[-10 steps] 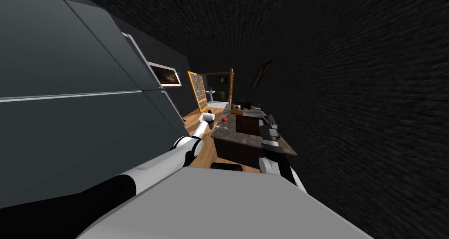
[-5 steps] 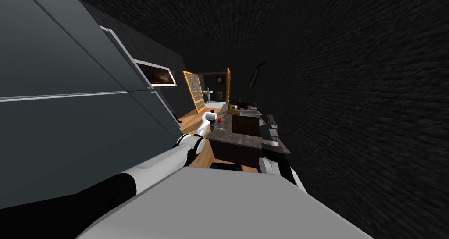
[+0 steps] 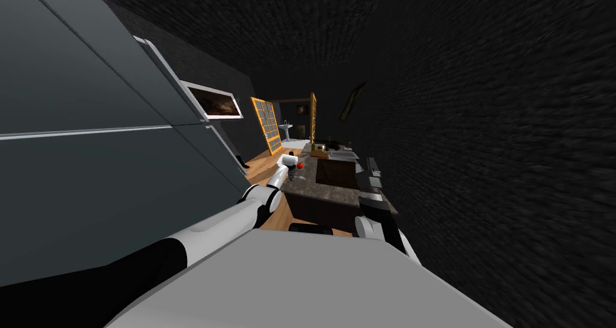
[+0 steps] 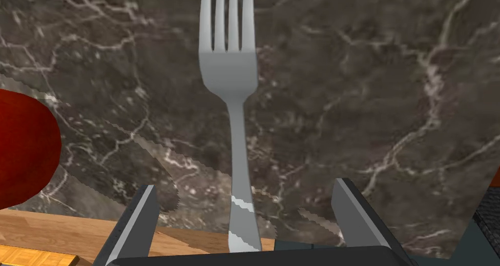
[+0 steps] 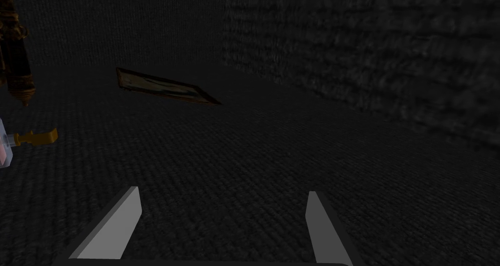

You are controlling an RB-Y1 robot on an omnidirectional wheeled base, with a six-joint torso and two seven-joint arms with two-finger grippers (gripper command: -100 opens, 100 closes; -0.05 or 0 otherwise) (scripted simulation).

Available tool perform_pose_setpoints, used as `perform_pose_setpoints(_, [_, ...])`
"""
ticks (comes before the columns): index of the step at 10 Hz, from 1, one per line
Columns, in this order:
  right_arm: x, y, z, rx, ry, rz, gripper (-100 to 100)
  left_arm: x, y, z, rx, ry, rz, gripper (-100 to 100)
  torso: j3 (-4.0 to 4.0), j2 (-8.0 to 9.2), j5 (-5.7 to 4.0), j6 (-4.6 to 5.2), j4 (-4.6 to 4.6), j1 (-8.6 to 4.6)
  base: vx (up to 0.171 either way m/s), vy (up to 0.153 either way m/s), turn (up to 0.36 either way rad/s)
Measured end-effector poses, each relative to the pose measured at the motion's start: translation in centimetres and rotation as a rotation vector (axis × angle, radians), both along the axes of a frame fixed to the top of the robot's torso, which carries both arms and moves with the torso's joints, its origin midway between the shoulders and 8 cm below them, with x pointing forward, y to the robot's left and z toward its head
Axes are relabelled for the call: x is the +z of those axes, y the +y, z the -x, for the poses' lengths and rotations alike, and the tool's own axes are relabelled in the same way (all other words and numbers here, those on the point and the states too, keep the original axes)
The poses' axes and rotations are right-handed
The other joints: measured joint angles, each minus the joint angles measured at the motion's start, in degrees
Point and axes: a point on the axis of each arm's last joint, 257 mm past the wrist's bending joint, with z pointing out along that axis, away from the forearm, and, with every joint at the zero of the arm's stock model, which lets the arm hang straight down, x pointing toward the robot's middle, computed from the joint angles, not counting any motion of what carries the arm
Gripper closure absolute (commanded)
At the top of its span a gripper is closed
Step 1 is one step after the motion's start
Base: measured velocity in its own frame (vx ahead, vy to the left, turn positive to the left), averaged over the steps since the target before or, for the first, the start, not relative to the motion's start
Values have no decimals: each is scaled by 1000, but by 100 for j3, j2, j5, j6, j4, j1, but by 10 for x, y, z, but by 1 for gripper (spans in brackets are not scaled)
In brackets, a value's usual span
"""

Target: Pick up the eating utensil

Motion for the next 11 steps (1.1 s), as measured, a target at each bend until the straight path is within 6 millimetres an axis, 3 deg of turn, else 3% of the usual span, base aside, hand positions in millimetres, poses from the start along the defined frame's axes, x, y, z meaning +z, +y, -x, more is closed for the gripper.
perform_pose_setpoints(3, [0, 0, 0, 0, 0, 0, 0, -13, 10, 0, -32, 1, 1, -100, 11, 20, 4, 0, 4, 21, -19, -24, 63])
perform_pose_setpoints(4, [0, 0, 0, 0, 0, 0, 0, -14, 10, 0, -35, 0, 1, 100, 10, 17, 5, 2, 4, 25, 0, 0, 0])
perform_pose_setpoints(8, [0, 0, 0, 0, 0, 0, 0, -11, 10, -2, -35, -6, 1, 100, -4, 6, 13, 1, -12, 41, 2, 0, -2])
perform_pose_setpoints(9, [0, 0, 0, 0, 0, 0, 0, -11, 10, -2, -35, -6, 1, 0, -5, 5, 13, 1, -12, 41, 0, 0, 0])
perform_pose_setpoints(10, [0, 0, 0, 0, 0, 0, 0, -11, 10, -2, -35, -6, 1, 100, -5, 4, 13, 1, -13, 41, 42, 18, -175])
perform_pose_setpoints(11, [0, 0, 0, 0, 0, 0, 0, -9, 8, -1, -26, -3, -1, 100, -10, -9, 13, 13, -11, 39, 38, 39, -141])
